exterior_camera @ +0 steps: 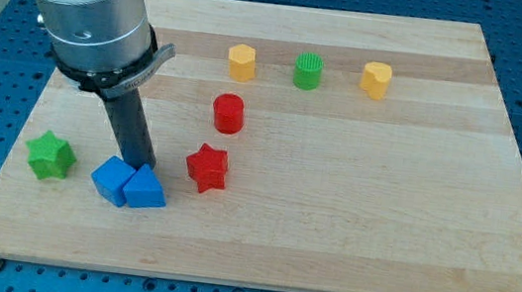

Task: Push the green star to the blue cube

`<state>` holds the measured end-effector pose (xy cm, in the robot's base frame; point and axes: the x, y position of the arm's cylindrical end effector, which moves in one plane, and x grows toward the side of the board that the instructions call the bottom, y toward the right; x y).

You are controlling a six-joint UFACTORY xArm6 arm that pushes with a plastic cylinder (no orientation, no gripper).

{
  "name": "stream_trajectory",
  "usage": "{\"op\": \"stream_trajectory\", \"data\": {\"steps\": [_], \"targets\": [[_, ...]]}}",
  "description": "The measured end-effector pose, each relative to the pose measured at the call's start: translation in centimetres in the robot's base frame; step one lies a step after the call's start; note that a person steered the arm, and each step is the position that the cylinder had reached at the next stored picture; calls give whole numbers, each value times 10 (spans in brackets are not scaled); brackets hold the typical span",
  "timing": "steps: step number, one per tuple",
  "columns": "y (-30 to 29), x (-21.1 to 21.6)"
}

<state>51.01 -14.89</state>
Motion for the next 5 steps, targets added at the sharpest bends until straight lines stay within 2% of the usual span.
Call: {"op": "stream_trajectory", "data": {"steps": [2,5], "targets": [[41,0],[50,-1]]}}
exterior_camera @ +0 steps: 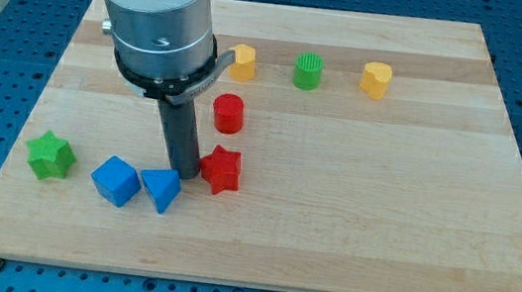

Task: Push the green star to the blue cube

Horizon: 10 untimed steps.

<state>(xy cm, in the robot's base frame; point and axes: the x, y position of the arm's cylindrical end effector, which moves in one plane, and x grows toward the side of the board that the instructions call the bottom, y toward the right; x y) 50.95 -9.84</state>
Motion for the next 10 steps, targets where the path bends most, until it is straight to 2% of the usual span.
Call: {"op": "stream_trajectory", "data": {"steps": [3,6,8,10], "targets": [[-70,-61],[-192,-61],[-199,-33],[-184,-27]]}}
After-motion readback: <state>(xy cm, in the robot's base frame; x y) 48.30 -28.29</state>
